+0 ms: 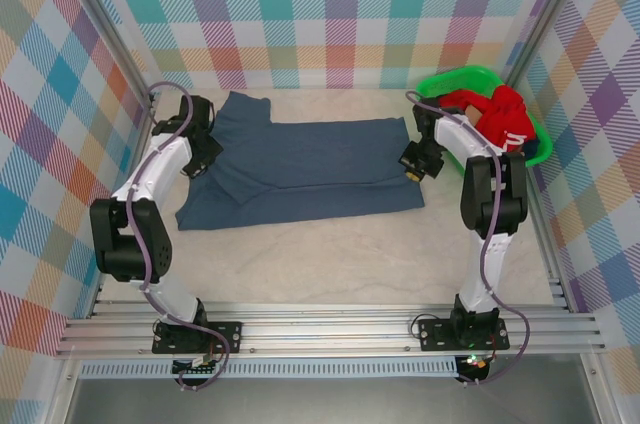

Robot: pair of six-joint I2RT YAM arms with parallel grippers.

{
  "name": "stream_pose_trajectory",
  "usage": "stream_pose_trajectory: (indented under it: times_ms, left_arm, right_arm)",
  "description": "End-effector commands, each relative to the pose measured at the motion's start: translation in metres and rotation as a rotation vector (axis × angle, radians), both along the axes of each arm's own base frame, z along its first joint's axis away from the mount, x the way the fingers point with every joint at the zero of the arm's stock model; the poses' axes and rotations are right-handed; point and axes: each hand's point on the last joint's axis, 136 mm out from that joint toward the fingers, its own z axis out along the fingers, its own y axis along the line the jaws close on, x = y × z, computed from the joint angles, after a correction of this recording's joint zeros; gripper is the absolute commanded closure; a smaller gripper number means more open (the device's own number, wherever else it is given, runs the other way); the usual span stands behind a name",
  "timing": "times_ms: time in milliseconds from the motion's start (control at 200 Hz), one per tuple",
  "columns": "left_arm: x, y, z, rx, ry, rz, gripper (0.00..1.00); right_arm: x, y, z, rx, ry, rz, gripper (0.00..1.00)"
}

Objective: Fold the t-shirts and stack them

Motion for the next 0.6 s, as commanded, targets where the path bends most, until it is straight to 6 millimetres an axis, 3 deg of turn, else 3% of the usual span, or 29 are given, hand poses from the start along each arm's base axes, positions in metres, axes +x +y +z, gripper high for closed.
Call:
stream_pose_trajectory:
  times_ms: [0, 150, 165, 210, 260, 340, 455, 540, 595]
  left_arm:
    - [0.013, 0.013, 0.010, 0.035, -0.024, 0.017, 1.00]
    - [0.025, 0.013, 0.003, 0.025, -0.009, -0.002, 1.00]
    - [0.026, 0.012, 0.002, 0.022, -0.004, -0.008, 0.99]
    - [0.028, 0.012, 0.003, 0.013, 0.003, -0.014, 0.81]
    - [0.026, 0.011, 0.006, 0.010, 0.007, -0.015, 0.54]
    - [0.015, 0.011, 0.015, -0.015, 0.010, 0.000, 0.41]
    - [-0.014, 0.010, 0.018, -0.059, 0.026, 0.033, 0.40]
    - [-0.044, 0.005, -0.002, -0.111, 0.078, 0.065, 0.47]
    - [-0.060, 0.001, -0.019, -0.154, 0.113, 0.077, 0.57]
  right_arm:
    - [0.006, -0.006, 0.002, -0.027, 0.005, -0.001, 1.00]
    - [0.012, -0.006, -0.001, -0.029, 0.001, -0.002, 1.00]
    - [0.012, -0.006, 0.000, -0.027, 0.000, 0.000, 0.96]
    - [0.014, -0.005, 0.002, -0.022, -0.012, 0.011, 0.80]
    - [0.016, -0.003, 0.008, -0.012, -0.030, 0.026, 0.63]
    - [0.015, -0.002, 0.026, -0.002, -0.076, 0.044, 0.49]
    - [0.000, 0.001, 0.049, 0.031, -0.124, 0.056, 0.46]
    - [-0.021, 0.005, 0.049, 0.072, -0.130, 0.055, 0.49]
    - [-0.033, 0.011, 0.043, 0.115, -0.132, 0.062, 0.55]
